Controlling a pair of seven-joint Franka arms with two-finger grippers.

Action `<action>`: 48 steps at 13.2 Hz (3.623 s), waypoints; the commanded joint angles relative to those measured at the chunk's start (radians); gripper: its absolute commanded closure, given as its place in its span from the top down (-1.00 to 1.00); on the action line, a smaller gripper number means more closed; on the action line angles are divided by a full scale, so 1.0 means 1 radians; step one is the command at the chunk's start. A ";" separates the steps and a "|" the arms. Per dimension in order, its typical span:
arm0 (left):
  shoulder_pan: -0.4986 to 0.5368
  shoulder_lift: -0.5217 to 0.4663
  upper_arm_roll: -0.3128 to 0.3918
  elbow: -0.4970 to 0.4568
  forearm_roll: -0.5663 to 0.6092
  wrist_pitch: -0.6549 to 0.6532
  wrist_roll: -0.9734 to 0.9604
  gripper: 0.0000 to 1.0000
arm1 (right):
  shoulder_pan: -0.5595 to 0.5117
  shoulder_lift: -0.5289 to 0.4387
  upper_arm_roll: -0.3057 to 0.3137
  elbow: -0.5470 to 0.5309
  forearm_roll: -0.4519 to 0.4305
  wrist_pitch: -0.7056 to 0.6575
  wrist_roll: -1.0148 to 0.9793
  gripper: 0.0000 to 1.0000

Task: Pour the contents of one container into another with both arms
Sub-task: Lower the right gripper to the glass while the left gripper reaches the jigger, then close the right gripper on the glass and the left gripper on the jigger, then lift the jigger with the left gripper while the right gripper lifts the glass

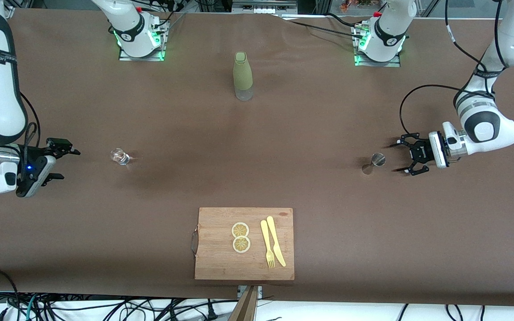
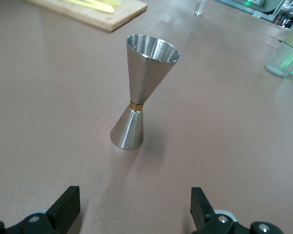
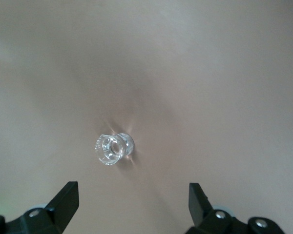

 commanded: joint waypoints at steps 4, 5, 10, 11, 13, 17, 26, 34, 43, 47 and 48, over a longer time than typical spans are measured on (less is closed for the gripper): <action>0.020 0.061 -0.012 0.026 -0.211 -0.132 0.360 1.00 | -0.114 0.028 0.002 -0.114 0.220 0.040 -0.438 1.00; 0.017 0.070 -0.015 0.026 -0.211 -0.140 0.373 1.00 | -0.126 0.038 0.002 -0.130 0.270 0.040 -0.513 1.00; -0.009 0.091 -0.027 0.028 -0.211 -0.143 0.428 1.00 | -0.155 0.100 0.002 -0.167 0.432 0.025 -0.748 1.00; -0.011 0.093 -0.035 0.028 -0.217 -0.143 0.430 1.00 | -0.161 0.122 0.002 -0.170 0.476 0.025 -0.818 1.00; -0.012 0.096 -0.038 0.028 -0.239 -0.143 0.433 1.00 | -0.173 0.163 0.002 -0.172 0.547 0.012 -0.923 1.00; -0.023 0.105 -0.051 0.049 -0.242 -0.141 0.453 0.98 | -0.200 0.226 -0.010 -0.172 0.608 -0.057 -1.046 1.00; -0.035 0.114 -0.062 0.061 -0.260 -0.132 0.459 0.10 | -0.229 0.317 -0.019 -0.174 0.676 -0.162 -1.204 1.00; -0.035 0.114 -0.062 0.061 -0.274 -0.126 0.458 -0.59 | -0.227 0.357 -0.019 -0.170 0.759 -0.187 -1.262 1.00; -0.019 0.101 -0.056 0.078 -0.266 -0.135 0.395 -1.00 | -0.195 0.392 0.001 -0.166 0.814 -0.187 -1.275 1.00; -0.018 0.033 -0.088 0.111 -0.158 -0.131 0.249 -1.00 | -0.184 0.403 0.005 -0.167 0.835 -0.193 -1.275 1.00; -0.023 0.013 -0.107 0.111 -0.115 -0.114 0.228 -1.00 | -0.184 0.406 0.005 -0.167 0.837 -0.195 -1.276 1.00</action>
